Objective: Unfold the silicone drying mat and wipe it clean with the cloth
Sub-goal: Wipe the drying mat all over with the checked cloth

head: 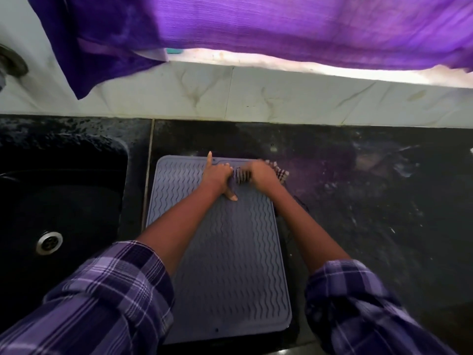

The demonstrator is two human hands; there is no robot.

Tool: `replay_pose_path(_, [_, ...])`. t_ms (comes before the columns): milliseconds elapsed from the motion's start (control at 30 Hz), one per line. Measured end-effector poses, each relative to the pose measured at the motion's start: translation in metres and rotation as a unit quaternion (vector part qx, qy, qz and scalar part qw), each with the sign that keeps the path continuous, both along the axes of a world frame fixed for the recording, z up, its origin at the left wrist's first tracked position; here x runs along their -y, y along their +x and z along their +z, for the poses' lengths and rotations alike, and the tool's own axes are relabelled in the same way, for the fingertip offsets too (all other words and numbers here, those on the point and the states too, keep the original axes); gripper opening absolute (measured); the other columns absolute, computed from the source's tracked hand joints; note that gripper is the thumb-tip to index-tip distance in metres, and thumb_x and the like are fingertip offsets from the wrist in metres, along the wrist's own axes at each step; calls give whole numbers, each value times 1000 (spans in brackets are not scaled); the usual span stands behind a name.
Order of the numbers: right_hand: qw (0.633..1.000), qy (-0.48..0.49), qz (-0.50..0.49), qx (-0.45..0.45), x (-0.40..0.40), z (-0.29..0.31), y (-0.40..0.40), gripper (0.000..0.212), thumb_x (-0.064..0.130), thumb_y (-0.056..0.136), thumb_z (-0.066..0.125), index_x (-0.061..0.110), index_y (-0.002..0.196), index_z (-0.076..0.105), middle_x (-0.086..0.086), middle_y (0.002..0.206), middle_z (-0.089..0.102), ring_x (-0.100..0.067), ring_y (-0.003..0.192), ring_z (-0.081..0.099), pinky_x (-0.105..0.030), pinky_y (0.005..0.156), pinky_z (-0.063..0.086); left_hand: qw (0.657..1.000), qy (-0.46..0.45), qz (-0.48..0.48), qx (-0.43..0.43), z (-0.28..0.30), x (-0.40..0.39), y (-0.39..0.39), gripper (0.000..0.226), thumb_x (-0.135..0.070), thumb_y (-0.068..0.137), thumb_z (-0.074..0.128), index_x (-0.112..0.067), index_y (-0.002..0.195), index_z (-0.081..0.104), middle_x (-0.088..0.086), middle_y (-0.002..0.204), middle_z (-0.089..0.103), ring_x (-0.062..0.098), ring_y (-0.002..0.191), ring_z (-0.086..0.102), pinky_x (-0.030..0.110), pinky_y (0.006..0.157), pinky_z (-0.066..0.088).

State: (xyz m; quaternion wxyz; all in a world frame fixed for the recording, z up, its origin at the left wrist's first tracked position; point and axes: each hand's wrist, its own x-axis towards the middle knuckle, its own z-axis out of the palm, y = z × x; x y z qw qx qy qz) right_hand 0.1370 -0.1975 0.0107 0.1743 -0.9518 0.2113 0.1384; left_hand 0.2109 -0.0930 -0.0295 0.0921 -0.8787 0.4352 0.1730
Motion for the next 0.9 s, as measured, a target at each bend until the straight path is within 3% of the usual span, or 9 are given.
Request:
replay_pose_path(133, [997, -19, 76, -5, -3, -11, -46, 47, -7, 77, 53, 8, 120, 66, -15, 128, 63, -29, 122, 55, -36, 104, 43, 1000, -1, -14, 9, -1, -2, 2, 98, -69, 70, 64, -13, 146, 37, 5, 152, 38, 19, 143, 33, 56, 118, -10])
replay_pose_path(267, [987, 19, 93, -126, 19, 1, -62, 49, -11, 77, 50, 12, 116, 68, -12, 123, 66, -29, 116, 59, -35, 100, 47, 1000, -3, -10, 3, 3, -4, 1, 99, -70, 70, 63, -12, 146, 37, 6, 152, 39, 19, 143, 34, 54, 117, -12])
replay_pose_path(367, [999, 4, 19, -30, 40, 12, -37, 47, -12, 75, 49, 9, 111, 71, -16, 116, 70, -31, 110, 63, -33, 91, 49, 1000, -1, -15, -5, 5, -3, 1, 92, -69, 70, 64, -12, 140, 45, 5, 145, 47, 20, 139, 40, 55, 116, -14])
replay_pose_path(467, [995, -65, -25, 75, 40, 2, -8, 44, -6, 82, 49, 10, 120, 65, -17, 123, 64, -32, 118, 56, -37, 98, 45, 1000, 13, -16, 5, 8, -2, -2, 86, -69, 69, 65, -12, 133, 52, 4, 136, 55, 20, 133, 47, 59, 115, -14])
replay_pose_path(600, [996, -80, -39, 29, 20, -23, -12, 42, 2, 90, 42, 12, 128, 56, -18, 130, 55, -35, 122, 50, -40, 103, 41, 999, 28, -9, 24, 10, 0, -4, 88, -72, 69, 62, -14, 134, 51, 3, 136, 55, 21, 132, 48, 60, 114, -12])
replay_pose_path(767, [998, -67, 6, 6, -8, -21, -89, 47, -4, 79, 50, 11, 122, 62, -14, 128, 60, -33, 118, 53, -40, 101, 44, 999, 20, -6, 27, 10, -3, -4, 92, -73, 71, 60, -15, 141, 44, 3, 144, 49, 21, 139, 41, 61, 114, -12])
replay_pose_path(900, [996, -34, 23, -80, 4, 2, -66, 36, 3, 83, 52, 17, 112, 69, -15, 121, 65, -34, 113, 60, -44, 97, 51, 1000, 13, -12, 21, 10, -5, -4, 94, -73, 72, 59, -15, 144, 41, 4, 150, 42, 20, 141, 38, 60, 114, -12])
